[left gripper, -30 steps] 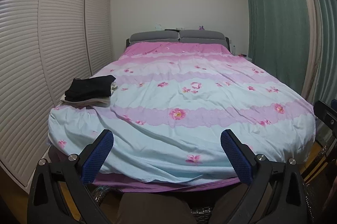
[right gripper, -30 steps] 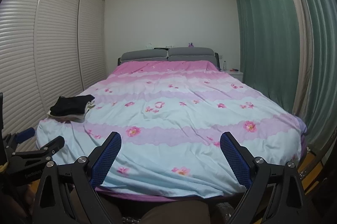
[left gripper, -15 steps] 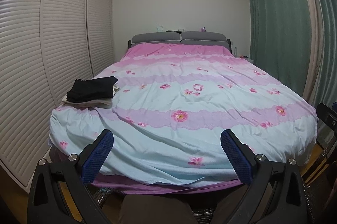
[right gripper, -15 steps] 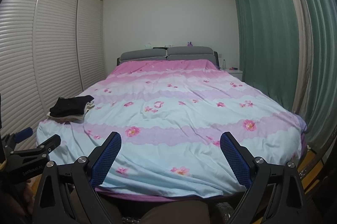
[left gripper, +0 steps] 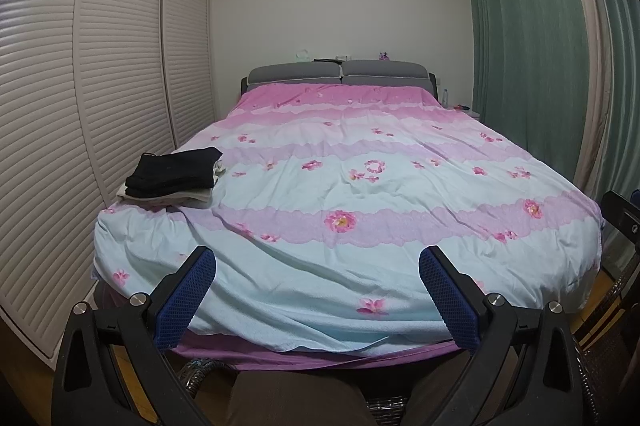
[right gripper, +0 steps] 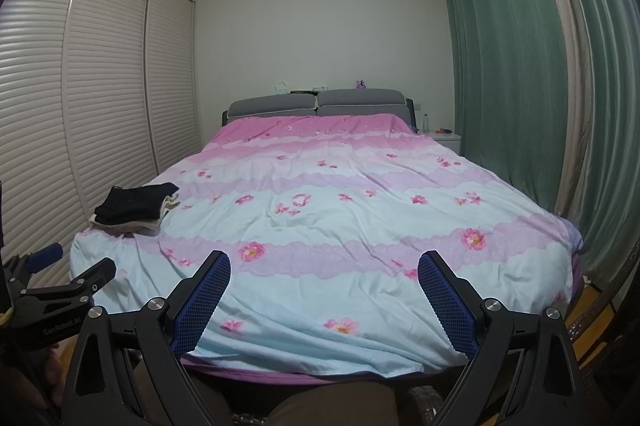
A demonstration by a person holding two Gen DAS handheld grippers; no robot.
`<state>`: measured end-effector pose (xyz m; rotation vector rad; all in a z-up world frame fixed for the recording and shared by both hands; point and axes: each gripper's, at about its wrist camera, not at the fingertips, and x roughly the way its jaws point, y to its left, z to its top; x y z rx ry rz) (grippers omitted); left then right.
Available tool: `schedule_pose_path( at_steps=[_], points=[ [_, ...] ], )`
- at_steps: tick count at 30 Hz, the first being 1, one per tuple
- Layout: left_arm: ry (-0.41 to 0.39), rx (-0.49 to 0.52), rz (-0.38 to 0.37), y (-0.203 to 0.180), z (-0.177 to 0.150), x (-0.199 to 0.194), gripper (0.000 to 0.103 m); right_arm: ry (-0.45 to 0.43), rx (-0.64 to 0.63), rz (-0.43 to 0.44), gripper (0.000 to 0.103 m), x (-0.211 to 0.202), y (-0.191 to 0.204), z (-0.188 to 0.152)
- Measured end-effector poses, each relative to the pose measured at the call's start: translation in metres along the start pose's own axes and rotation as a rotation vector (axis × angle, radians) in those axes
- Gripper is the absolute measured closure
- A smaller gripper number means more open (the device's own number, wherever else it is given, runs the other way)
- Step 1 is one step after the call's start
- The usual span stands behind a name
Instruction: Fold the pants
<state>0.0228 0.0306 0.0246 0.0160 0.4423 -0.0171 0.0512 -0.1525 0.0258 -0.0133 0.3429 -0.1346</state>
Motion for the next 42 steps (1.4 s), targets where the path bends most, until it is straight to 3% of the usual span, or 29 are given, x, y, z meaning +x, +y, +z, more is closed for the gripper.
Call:
schedule_pose_path(
  at_steps=[42],
  points=[
    [-0.005,0.017,0.002,-0.0029,0.0012,-0.0018,0.000,0.003,0.010,0.000,0.007,-0.0018,-0.0002,0.0012]
  ],
)
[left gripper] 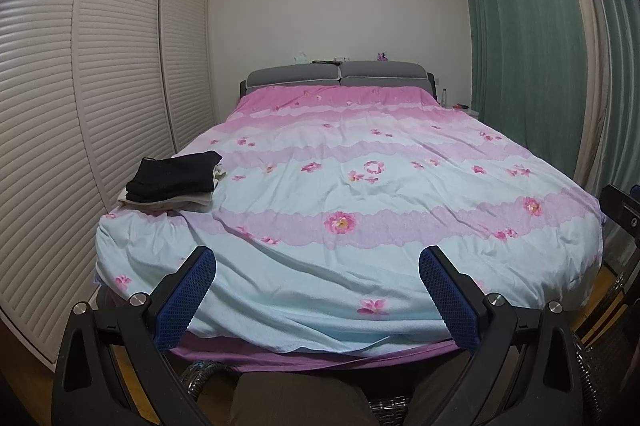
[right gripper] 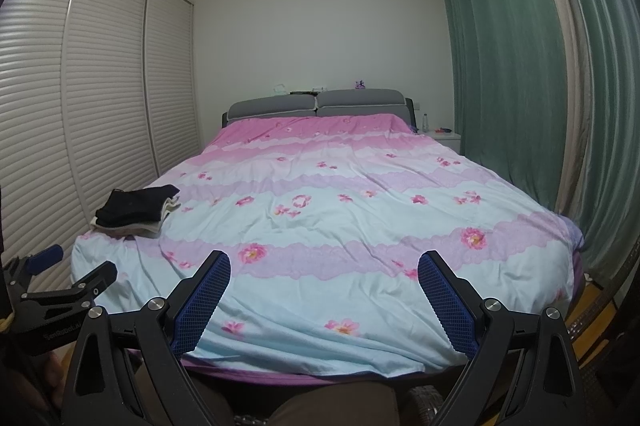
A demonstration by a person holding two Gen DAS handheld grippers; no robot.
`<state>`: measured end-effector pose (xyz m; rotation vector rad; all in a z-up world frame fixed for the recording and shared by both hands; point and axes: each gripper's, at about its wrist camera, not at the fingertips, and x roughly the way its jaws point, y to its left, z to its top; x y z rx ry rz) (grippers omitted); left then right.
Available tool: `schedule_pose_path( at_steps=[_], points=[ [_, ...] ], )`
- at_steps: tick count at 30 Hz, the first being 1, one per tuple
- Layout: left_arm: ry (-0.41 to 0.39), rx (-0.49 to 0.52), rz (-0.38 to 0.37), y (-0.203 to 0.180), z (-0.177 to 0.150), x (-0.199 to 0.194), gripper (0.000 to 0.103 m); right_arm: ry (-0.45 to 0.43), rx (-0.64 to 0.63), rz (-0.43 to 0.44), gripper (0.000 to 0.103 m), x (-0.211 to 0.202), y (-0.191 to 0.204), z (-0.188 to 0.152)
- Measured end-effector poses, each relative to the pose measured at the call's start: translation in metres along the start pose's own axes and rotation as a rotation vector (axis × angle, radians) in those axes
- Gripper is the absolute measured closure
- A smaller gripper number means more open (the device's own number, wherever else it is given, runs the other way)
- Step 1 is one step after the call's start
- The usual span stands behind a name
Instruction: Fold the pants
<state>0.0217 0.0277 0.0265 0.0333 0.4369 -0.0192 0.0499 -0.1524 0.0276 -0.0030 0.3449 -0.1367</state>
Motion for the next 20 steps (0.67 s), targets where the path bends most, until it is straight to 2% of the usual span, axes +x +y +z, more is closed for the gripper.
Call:
schedule_pose_path(
  at_steps=[20],
  points=[
    [-0.008,0.031,0.009,-0.0069,-0.0032,-0.0030,0.000,0.000,0.000,0.001,0.007,0.0022,0.0000,0.0003]
  ],
)
